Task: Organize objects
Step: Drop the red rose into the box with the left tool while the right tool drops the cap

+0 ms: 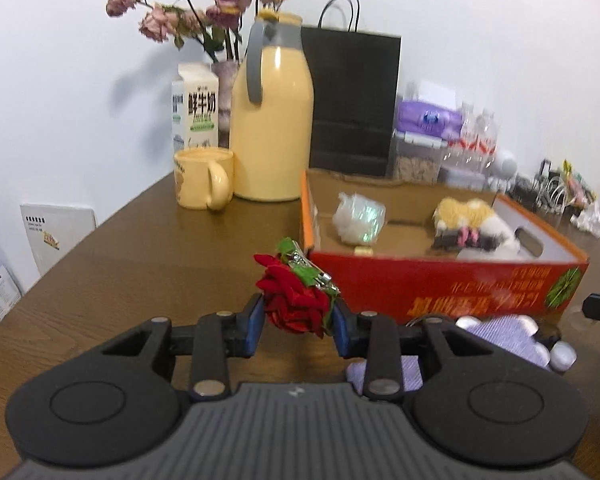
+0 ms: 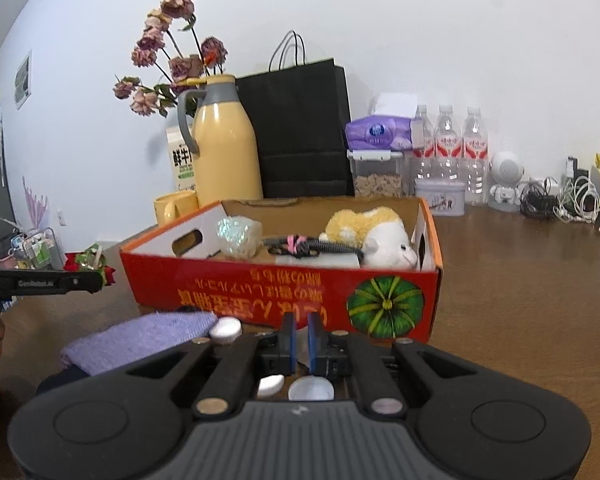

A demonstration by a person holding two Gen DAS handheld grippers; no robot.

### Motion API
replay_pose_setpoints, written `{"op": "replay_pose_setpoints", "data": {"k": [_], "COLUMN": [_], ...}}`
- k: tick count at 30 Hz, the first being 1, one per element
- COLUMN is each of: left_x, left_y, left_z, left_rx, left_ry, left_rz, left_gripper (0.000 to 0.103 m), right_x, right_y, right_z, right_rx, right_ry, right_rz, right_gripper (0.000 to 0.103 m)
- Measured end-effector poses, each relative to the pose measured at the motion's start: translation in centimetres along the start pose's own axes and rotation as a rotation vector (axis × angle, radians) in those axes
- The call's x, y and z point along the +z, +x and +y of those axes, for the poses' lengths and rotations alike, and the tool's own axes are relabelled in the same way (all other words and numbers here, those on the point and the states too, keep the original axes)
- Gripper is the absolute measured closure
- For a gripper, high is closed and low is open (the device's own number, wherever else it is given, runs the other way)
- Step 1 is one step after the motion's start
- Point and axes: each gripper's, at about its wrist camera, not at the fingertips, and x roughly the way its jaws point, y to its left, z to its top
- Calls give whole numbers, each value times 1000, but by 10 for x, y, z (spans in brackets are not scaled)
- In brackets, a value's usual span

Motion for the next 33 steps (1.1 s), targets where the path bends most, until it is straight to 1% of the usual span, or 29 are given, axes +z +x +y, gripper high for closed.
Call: {"op": "replay_pose_setpoints", "data": {"k": [4, 8, 11, 13, 17, 20, 21, 23, 25, 27, 30, 33], "left_x": [19, 43, 63, 75, 95, 94, 91, 86, 82, 80, 75, 72], "left_y": [-7, -5, 7, 19, 45, 63, 70, 86, 93, 97, 96, 97], "left_z": [-12, -31, -48, -58, -75, -79, -76, -75, -74, -75, -79, -81], "left_rx": [-24, -67, -100, -117, -133, -118, -119, -107, -97, -106, -105, -97], "left_ry": [19, 52, 64, 67, 56, 35, 18, 34, 43, 48, 73, 78], "left_rz": [-52, -96, -109, -101, -97, -123, -112, -56, -36, -12, -7, -1], "left_gripper": [67, 67, 67, 67, 67, 67, 67, 68, 68, 68, 68, 67], "right_x": [16, 39, 59, 72, 96, 106, 106, 101, 95, 92, 88, 84], "right_y": [1, 10, 22, 32, 60, 87, 96, 111, 124, 129, 134, 135], "right_z": [4, 9, 13, 14, 12, 6, 2, -5, -8, -9, -10, -8], "right_rx": [0, 5, 7, 6, -7, -34, -38, -53, -54, -51, -49, -55], "right_ry": [-30, -60, -76, -82, -68, -36, -13, 11, 6, 7, 4, 0], "right_rz": [-37, -81, -115, -132, -151, -157, -152, -141, -99, -75, -46, -24], "right_gripper": [98, 98, 98, 98, 98, 98, 98, 98, 98, 98, 98, 98]}}
